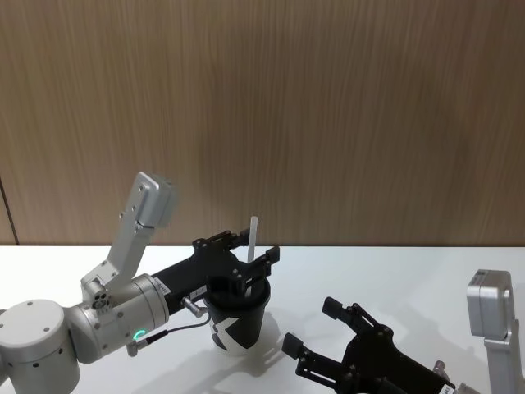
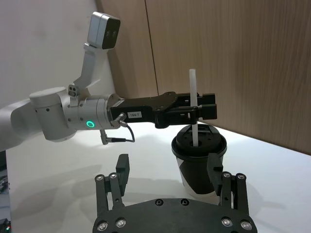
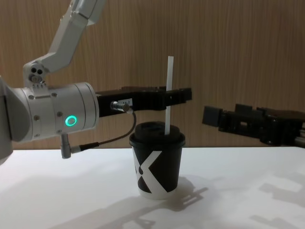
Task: Pick up the straw with one hand, pass it to the other hand, and insert it into the cup.
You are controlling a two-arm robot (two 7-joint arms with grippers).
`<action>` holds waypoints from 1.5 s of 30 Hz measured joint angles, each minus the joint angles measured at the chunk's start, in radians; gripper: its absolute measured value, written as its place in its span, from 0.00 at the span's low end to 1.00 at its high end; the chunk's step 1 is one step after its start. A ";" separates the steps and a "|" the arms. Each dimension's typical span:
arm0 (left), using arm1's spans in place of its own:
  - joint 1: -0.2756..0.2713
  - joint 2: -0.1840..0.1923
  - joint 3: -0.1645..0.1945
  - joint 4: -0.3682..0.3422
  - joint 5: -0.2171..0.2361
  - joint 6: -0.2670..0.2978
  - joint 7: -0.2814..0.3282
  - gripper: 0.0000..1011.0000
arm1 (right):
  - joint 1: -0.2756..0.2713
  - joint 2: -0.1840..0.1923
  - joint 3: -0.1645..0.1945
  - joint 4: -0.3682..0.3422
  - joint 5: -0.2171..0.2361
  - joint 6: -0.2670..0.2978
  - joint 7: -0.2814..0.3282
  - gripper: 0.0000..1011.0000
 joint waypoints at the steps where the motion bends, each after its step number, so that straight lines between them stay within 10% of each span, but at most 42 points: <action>1: 0.000 -0.002 -0.002 0.001 0.000 -0.002 -0.002 0.57 | 0.001 0.001 0.000 0.000 0.000 0.001 0.000 0.99; 16: 0.007 0.001 -0.034 -0.041 -0.016 -0.002 -0.022 0.99 | 0.024 0.004 -0.011 0.012 0.000 0.006 0.011 0.99; 45: 0.063 0.056 -0.110 -0.239 -0.093 0.024 0.016 0.99 | 0.052 -0.001 -0.038 0.034 -0.007 0.009 0.027 0.99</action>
